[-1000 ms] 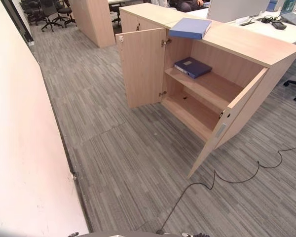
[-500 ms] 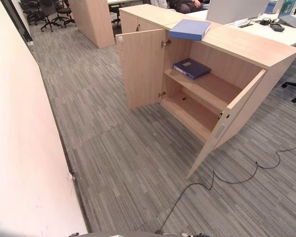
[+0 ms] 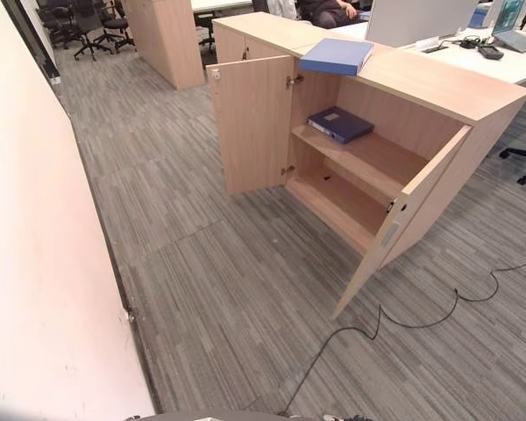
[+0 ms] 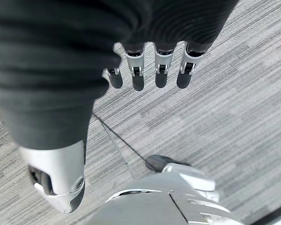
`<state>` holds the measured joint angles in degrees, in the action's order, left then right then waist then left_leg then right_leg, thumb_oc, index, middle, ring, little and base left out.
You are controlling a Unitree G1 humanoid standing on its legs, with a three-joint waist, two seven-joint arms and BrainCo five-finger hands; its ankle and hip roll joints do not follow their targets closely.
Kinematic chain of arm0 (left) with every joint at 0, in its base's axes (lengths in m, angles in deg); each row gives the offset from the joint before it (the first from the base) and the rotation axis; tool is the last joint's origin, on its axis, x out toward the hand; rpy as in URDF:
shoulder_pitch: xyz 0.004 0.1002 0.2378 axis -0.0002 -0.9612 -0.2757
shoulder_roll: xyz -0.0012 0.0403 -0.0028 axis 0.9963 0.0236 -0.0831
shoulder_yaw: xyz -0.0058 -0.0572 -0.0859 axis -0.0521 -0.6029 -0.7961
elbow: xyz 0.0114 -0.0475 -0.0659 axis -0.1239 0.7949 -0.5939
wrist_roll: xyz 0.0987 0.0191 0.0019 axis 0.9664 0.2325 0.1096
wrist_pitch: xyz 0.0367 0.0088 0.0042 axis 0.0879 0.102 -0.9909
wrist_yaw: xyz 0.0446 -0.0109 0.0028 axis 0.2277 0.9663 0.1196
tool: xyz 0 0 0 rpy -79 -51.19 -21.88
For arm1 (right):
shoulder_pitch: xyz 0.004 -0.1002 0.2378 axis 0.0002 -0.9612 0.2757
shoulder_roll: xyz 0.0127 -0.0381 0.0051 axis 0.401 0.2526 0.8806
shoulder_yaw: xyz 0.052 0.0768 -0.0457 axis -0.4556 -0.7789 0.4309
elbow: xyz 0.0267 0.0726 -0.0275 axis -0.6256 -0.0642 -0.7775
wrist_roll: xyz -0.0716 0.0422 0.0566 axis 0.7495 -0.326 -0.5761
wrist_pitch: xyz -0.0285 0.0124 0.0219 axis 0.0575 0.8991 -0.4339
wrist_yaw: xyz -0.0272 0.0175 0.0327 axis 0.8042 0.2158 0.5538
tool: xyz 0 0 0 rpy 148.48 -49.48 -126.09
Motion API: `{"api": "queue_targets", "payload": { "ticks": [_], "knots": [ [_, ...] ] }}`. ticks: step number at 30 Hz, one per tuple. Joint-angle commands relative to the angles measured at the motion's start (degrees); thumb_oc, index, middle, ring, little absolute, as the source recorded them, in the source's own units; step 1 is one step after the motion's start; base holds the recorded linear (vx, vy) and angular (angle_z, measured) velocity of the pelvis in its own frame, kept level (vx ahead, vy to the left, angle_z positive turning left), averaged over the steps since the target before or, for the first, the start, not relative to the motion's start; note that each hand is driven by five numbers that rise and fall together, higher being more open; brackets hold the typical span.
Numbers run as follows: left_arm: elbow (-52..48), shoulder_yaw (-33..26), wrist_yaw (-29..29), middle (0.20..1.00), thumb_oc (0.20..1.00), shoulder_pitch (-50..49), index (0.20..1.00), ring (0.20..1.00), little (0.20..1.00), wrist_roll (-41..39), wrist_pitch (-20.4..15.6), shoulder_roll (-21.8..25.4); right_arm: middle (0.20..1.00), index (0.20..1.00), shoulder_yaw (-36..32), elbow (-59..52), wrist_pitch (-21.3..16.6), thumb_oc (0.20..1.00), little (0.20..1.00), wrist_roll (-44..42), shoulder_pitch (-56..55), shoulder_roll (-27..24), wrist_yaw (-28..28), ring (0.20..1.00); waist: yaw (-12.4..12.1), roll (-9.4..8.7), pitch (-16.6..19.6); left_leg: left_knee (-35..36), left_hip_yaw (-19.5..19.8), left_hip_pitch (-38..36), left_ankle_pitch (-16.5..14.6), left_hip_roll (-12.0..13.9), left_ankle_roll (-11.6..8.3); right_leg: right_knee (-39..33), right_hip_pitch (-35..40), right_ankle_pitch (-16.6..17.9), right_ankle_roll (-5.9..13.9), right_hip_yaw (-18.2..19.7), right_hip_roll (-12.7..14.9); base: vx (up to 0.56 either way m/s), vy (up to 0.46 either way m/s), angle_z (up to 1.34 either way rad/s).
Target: Put the empty folder in the office cabinet
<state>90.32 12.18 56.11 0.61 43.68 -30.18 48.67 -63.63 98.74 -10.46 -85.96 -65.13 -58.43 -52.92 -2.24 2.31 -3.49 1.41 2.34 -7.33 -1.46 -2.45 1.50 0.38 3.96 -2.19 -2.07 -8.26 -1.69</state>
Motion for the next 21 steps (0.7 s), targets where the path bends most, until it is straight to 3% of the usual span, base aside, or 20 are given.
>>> {"api": "queue_targets", "payload": {
  "ticks": [1, 15, 18, 20, 21],
  "knots": [
    [3.07, -0.78, 0.85, 1.000, 1.000, 2.15, 1.000, 1.000, 1.000, 2.37, -0.84, 0.54, 1.000, 1.000, 1.71, 3.17, -0.60, 1.000, 1.000, 0.13, 2.87, 0.14, 0.74, 1.000, -0.06, -2.87, -0.16, 3.59, 5.21, -1.06, -2.63, -0.74, -1.03, -5.38, 4.27, 1.22, 5.79, -0.44, 3.20, 0.00, -0.006, 0.05],
    [3.18, -1.40, 1.23, 1.000, 1.000, 1.96, 1.000, 1.000, 1.000, 1.86, -0.71, 0.96, 1.000, 1.000, 2.22, 3.00, -0.40, 1.000, 1.000, 0.26, 3.11, 0.05, 0.48, 1.000, -0.57, -3.07, -0.80, 3.59, 5.98, -1.09, -2.68, -0.43, -1.13, -5.38, 4.45, 0.75, 5.39, -1.16, 2.93, 0.00, -0.019, 0.02],
    [2.70, -1.63, 1.37, 1.000, 1.000, 2.88, 1.000, 1.000, 1.000, 0.41, -0.90, 1.40, 1.000, 1.000, 2.51, 2.74, -0.52, 1.000, 1.000, -0.13, 4.35, -0.23, 0.56, 1.000, -1.13, -4.07, -3.53, -5.30, 4.95, 4.12, -4.68, -0.90, -2.03, -4.19, 3.37, 0.44, 4.47, -1.56, 3.26, -0.10, -0.081, 0.09],
    [2.24, -1.79, 1.08, 1.000, 1.000, 3.24, 1.000, 1.000, 1.000, -0.39, -1.19, 1.34, 1.000, 1.000, 2.37, 2.85, -0.68, 1.000, 1.000, -0.24, 4.69, -0.59, 0.57, 1.000, -1.41, -4.60, -5.17, -14.83, 3.31, 8.57, -6.50, -1.40, -3.44, -3.89, 3.28, 0.02, 3.85, -1.90, 3.15, -0.11, -0.098, 0.06],
    [1.82, -1.86, 0.93, 1.000, 1.000, 3.10, 1.000, 1.000, 1.000, -0.67, -1.30, 1.26, 1.000, 1.000, 2.35, 2.99, -0.63, 1.000, 1.000, -0.16, 4.77, -0.87, 0.60, 1.000, -1.82, -4.59, -6.31, -21.91, 2.47, 11.76, -5.43, -0.89, -4.04, -4.23, 4.12, -0.25, 3.40, -2.09, 2.78, -0.13, -0.111, 0.09]
  ]
}}
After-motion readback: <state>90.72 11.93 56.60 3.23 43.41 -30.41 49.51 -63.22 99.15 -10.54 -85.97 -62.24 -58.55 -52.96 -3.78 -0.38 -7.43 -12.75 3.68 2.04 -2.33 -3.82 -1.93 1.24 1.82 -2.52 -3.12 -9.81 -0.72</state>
